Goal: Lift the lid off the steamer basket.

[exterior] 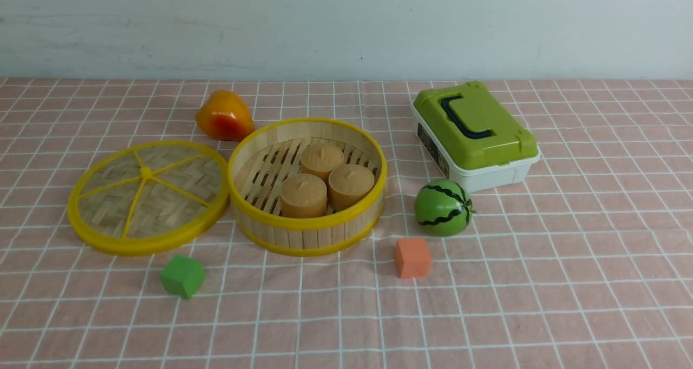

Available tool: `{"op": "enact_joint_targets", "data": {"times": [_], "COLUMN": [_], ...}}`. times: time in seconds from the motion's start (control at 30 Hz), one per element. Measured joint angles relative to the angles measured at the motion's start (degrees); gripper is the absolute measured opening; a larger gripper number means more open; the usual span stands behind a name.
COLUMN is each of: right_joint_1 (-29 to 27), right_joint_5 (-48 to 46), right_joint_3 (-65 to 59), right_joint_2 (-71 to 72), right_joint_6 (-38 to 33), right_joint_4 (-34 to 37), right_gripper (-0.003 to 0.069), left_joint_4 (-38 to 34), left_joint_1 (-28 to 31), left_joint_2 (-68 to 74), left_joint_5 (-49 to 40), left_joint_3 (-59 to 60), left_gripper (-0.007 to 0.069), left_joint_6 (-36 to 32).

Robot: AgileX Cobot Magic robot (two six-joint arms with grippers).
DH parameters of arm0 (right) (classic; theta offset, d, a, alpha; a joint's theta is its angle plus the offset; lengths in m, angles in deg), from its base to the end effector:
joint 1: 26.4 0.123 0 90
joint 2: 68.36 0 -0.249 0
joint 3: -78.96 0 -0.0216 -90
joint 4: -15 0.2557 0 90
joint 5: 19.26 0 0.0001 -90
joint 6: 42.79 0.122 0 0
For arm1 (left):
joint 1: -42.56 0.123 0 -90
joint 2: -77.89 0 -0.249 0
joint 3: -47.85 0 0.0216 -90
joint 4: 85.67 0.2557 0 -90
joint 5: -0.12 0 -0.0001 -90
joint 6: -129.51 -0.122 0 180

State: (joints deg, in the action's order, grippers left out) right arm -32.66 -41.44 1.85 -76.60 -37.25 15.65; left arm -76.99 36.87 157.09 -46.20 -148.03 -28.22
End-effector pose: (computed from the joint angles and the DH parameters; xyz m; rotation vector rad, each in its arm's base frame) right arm 0.1223 -0.0129 0.1641 0.1998 1.8661 0.0026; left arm 0.2864 -0.0151 0.4615 -0.2493 1.8924 -0.1549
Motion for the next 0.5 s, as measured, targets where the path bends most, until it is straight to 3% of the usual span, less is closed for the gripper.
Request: {"op": "enact_joint_targets", "data": {"times": [0.23, 0.33, 0.5], "right_joint_1": [0.00, 0.00, 0.00], "right_joint_5": [0.00, 0.00, 0.00], "right_joint_3": [0.00, 0.00, 0.00], "right_joint_2": [0.00, 0.00, 0.00], "right_joint_6": [0.00, 0.00, 0.00], "right_joint_4": [0.00, 0.00, 0.00], "right_gripper": [0.0241, 0.0241, 0.0241], "left_joint_4": [-3.49, -7.14, -10.28], "left_joint_1": [0.00, 0.00, 0.00], "left_joint_2": [-25.99, -39.34, -51.94], "left_joint_5": [7.98, 12.74, 13.42], "left_joint_3": [26.43, 45.87, 64.75], "left_gripper": [-0.0013, -0.0013, -0.0013], "left_joint_6": [0.88, 1.21, -0.82]}}
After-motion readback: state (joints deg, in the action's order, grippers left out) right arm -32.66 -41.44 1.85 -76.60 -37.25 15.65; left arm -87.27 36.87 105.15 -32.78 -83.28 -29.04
